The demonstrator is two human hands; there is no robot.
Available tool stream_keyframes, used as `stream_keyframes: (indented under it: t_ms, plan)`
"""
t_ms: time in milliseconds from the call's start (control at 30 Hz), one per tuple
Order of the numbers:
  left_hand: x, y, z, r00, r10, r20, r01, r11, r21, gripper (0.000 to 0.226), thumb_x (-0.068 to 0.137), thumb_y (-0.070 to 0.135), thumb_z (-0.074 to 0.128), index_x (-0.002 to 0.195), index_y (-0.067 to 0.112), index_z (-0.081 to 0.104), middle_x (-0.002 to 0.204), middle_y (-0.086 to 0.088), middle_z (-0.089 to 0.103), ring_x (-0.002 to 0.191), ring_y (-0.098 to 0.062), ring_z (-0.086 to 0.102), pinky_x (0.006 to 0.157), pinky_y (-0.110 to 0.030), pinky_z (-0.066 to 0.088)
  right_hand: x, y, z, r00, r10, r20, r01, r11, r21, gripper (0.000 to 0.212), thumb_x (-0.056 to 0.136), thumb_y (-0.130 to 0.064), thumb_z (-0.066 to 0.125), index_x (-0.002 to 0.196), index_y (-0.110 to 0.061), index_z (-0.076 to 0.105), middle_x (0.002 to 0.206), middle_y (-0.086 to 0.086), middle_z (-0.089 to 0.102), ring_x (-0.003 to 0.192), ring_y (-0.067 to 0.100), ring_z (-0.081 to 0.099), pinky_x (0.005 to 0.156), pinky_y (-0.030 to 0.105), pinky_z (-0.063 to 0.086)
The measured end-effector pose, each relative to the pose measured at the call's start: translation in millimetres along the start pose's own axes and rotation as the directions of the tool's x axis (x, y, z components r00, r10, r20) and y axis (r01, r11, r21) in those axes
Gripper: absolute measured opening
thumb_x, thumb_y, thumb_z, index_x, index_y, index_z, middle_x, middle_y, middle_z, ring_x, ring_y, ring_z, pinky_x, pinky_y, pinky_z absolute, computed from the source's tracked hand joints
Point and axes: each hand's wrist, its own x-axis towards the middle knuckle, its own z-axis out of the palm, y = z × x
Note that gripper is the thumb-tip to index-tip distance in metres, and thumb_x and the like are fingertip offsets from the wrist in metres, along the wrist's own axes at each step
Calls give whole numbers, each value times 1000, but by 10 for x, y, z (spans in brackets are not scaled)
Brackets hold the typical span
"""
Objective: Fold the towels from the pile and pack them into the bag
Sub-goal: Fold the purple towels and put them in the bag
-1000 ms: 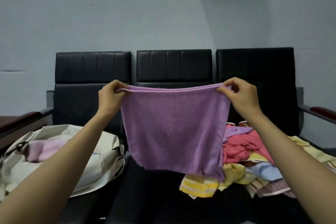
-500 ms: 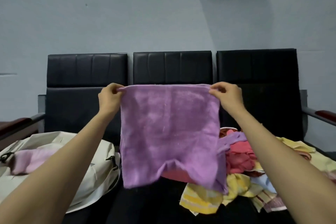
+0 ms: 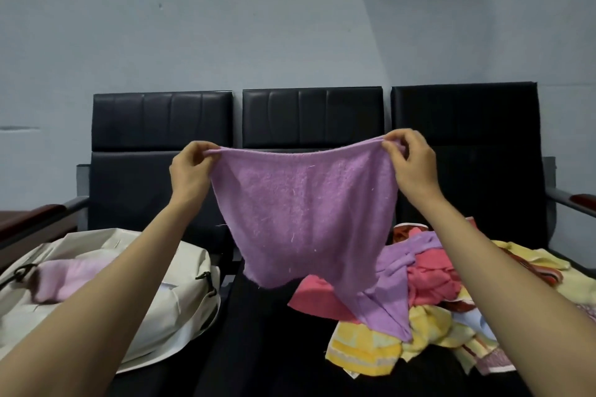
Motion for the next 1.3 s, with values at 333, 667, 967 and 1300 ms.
stream_keyframes:
  t_ms: [333,667,967,1300]
  plan:
    - [125,-176,52,986,-111,124,65,942,328,11,87,4,61,92,9,69,91,-4,65,85,-15,57,63,-21,41,-5,216,107,982,109,154,-70,968,-241,13,85,-22,71,82,-15,61,83,-1,59,75,12,54,58,14,35]
    - [187,-112,-23,998,-52,-31,52,999,-7,20,89,0,54,100,17,56,90,11,58,87,-9,56,68,-13,44,7,107,241,996,46,74,-37,991,-128,8,89,-7,64,89,-14,59,89,0,58,76,9,53,61,5,37]
    - [-797,-726,-341,894,-382,236,402,915,-42,32,82,-9,54,88,21,61,88,-2,61,82,-16,55,66,-29,44,-724,368,-4,900,258,351,-342,917,206,16,88,-7,66,84,-22,64,84,-5,65,77,-2,57,70,11,46]
    - [-1689,-1526,-329,728,-557,401,306,787,536,20,84,-3,54,89,16,59,87,-3,57,84,-20,54,66,-28,40,-1906,1104,174,653,496,572,-445,863,-239,26,83,0,66,70,-21,58,77,-2,63,78,16,54,67,19,38]
